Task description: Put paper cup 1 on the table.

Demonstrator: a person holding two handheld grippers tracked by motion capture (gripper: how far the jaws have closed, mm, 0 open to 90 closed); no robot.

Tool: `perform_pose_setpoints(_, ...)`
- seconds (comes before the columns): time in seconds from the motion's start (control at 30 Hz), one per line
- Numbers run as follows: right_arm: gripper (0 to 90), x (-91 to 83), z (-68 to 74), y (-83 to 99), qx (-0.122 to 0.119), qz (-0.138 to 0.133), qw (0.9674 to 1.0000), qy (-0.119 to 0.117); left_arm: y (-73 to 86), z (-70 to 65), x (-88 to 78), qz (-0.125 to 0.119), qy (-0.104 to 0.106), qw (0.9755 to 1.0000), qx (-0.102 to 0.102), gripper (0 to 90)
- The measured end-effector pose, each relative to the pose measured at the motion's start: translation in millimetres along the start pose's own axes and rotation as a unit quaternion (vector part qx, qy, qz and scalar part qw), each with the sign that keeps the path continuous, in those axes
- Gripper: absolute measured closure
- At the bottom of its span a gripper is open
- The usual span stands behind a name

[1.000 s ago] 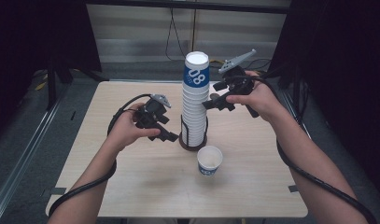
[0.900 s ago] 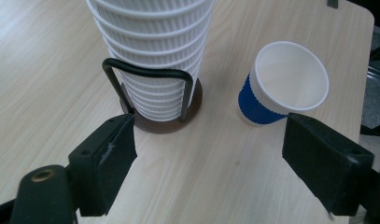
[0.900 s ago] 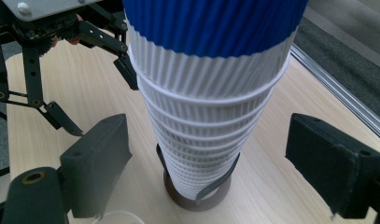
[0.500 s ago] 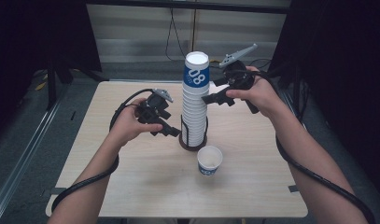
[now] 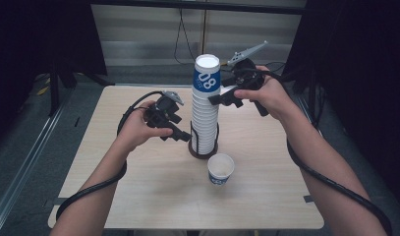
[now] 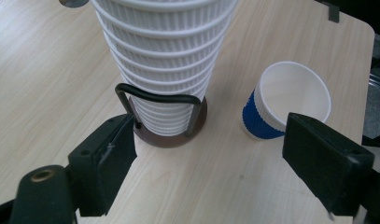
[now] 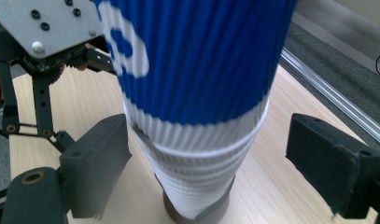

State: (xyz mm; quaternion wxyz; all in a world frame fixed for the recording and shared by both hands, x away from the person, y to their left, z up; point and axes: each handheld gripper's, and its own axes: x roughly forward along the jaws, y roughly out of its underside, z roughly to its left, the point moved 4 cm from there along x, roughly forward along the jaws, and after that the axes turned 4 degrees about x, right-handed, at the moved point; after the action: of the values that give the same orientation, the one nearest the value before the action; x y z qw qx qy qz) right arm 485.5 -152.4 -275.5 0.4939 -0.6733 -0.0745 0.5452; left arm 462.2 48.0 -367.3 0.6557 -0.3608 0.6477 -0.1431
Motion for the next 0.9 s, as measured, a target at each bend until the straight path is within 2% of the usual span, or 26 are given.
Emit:
perform_pose_setpoints(0.07,12.7,3.8,1.5,-2.6,0.002,-0.003,1.0000,-0.001,-0.4,0.3,0.1,0.001,0.000,1.0000,0.004,17.2)
perform_pose_setpoints(0.13,12.3,7.5,3.1,-4.8,0.005,-0.004,1.0000,-0.003,-0.7,-0.5,1.4,-0.007,0.001,1.0000,-0.007,17.2)
perform_pose_setpoints(0.4,11.2,22.1,6.5,-11.9,0.005,-0.006,1.0000,0.002,0.0,1.1,0.9,-0.011,-0.002,0.9999,-0.013,17.2)
perform_pose_setpoints(0.43,11.3,22.3,6.8,-12.6,0.007,-0.006,1.0000,0.004,0.1,2.9,-0.9,-0.006,-0.002,1.0000,-0.004,17.2)
perform_pose_setpoints(0.57,11.9,22.1,7.9,-13.9,0.009,-0.002,0.9999,0.010,-3.5,5.0,-4.7,-0.018,-0.010,0.9998,-0.002,17.2)
perform_pose_setpoints(0.63,12.0,21.8,8.1,-14.0,0.009,0.000,0.9999,0.011,-6.8,5.5,-7.1,-0.025,-0.010,0.9996,-0.008,17.2)
perform_pose_setpoints(0.77,12.1,21.1,8.4,-13.8,0.008,0.003,0.9999,0.011,-18.0,6.4,-13.0,-0.036,-0.015,0.9992,-0.007,17.1)
perform_pose_setpoints(0.9,12.2,20.3,8.4,-13.2,0.008,0.003,0.9999,0.011,-32.2,7.2,-19.0,-0.059,-0.023,0.9980,-0.006,16.8)
